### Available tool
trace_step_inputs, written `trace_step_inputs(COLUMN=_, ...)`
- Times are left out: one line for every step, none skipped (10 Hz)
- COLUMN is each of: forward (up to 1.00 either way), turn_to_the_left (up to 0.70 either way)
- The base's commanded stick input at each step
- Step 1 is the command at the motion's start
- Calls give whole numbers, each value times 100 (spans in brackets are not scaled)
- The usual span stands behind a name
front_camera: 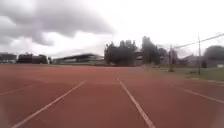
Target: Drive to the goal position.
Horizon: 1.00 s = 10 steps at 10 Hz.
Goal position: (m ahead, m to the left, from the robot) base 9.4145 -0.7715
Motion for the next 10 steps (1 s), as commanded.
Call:
trace_step_inputs(forward=70, turn_to_the_left=0)
trace_step_inputs(forward=70, turn_to_the_left=0)
trace_step_inputs(forward=70, turn_to_the_left=0)
trace_step_inputs(forward=70, turn_to_the_left=0)
trace_step_inputs(forward=70, turn_to_the_left=0)
trace_step_inputs(forward=70, turn_to_the_left=0)
trace_step_inputs(forward=70, turn_to_the_left=0)
trace_step_inputs(forward=70, turn_to_the_left=0)
trace_step_inputs(forward=70, turn_to_the_left=0)
trace_step_inputs(forward=70, turn_to_the_left=0)
